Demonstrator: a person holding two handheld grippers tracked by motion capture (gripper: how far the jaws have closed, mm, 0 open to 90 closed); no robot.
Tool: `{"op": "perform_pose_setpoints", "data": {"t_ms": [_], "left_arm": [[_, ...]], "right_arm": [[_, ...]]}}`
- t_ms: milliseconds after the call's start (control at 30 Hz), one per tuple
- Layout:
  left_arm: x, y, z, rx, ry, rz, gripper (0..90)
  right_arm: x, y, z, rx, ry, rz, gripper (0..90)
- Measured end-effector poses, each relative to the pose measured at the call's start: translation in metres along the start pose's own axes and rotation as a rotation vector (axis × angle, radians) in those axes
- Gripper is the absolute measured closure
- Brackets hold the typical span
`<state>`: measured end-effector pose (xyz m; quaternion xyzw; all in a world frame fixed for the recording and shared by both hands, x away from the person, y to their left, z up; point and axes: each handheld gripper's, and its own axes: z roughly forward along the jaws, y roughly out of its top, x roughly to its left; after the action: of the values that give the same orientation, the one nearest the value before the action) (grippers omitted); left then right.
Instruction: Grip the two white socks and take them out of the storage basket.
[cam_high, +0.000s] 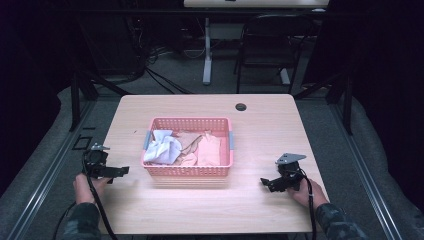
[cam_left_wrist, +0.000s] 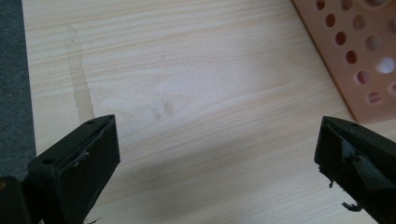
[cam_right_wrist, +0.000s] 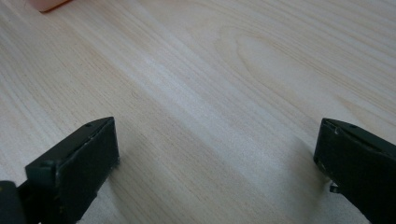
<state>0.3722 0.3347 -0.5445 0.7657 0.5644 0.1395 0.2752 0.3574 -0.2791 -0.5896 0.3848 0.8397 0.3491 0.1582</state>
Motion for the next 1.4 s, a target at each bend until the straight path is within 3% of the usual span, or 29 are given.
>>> {"op": "perform_pose_setpoints", "data": {"t_ms": [233,367,800,1100,1400], "left_arm": [[-0.006,0.014,-0.020,-0.039,-0.018,0.017,0.0],[-0.016,0.028,-0.035,-0.051,-0.046,0.032,0.0],[-0.043,0.064,-0.054,-0.060,-0.073,0.108,0.0],[-0.072,0.088,-0.044,-0.037,-0.082,0.177,0.6],[-0.105,0.104,-0.015,-0.005,-0.160,0.280,8.4]], "right_arm": [[0.000,0.000,0.000,0.001,-0.001,0.002,0.0],[0.000,0.000,0.000,0.001,-0.001,0.002,0.0],[0.000,0.000,0.000,0.002,0.000,0.002,0.0],[0.000,0.000,0.000,0.002,0.000,0.002,0.0],[0.000,0.000,0.000,0.002,-0.001,0.002,0.0]]}}
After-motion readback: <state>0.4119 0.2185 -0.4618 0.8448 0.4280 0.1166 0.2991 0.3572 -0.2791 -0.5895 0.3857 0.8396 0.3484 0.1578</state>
